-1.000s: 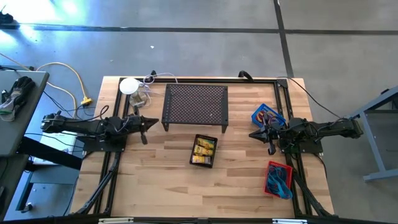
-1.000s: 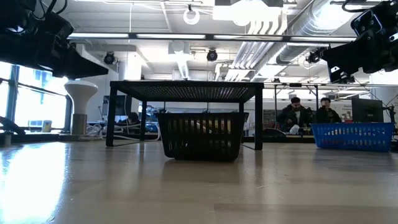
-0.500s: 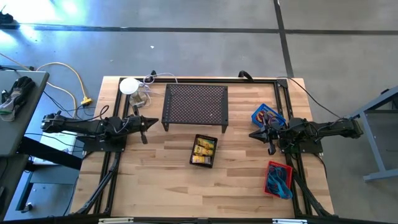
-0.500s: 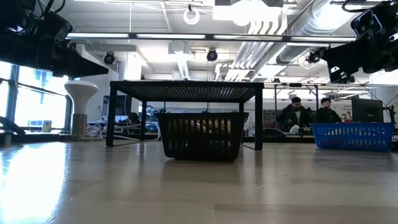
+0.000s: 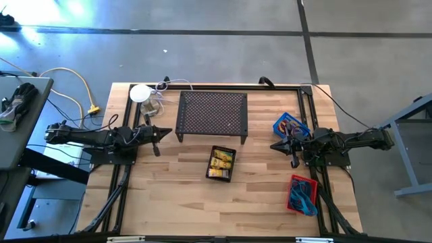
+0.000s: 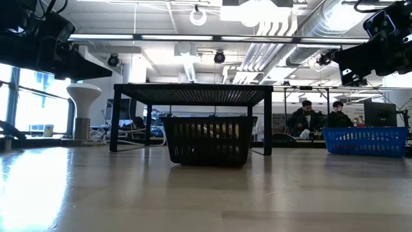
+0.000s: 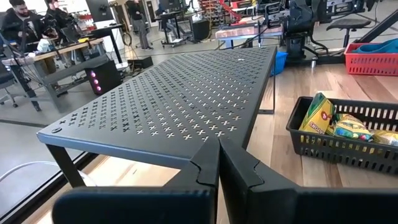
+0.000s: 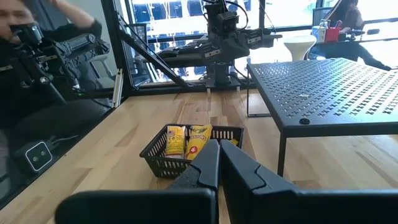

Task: Pick & Place Office Desk Supplies
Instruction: Return to Home Position

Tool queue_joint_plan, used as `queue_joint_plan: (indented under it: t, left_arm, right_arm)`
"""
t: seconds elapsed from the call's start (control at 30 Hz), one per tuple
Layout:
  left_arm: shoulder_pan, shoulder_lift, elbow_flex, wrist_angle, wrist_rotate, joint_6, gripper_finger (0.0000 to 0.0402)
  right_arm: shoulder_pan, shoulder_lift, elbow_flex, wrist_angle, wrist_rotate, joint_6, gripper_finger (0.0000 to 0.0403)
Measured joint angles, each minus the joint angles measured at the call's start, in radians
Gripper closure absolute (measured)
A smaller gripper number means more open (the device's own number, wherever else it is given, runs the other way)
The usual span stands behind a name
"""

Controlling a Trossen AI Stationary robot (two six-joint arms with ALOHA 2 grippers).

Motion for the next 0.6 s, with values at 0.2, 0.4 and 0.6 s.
queue_joint_plan:
  t: [0.2,0.4,0.6]
  left_arm:
    - [0.000,0.000,0.000,0.000,0.000,0.000,0.0401]
    - [0.000,0.000,0.000,0.000,0.001,0.000,0.0401]
    - [0.000,0.000,0.000,0.000,0.001,0.000,0.0401]
  right_arm:
    - [0.000,0.000,0.000,0.000,0.000,0.000,0.0401]
    - [0.000,0.000,0.000,0.000,0.000,0.000,0.0401]
    - [0.000,0.000,0.000,0.000,0.000,0.000,0.0401]
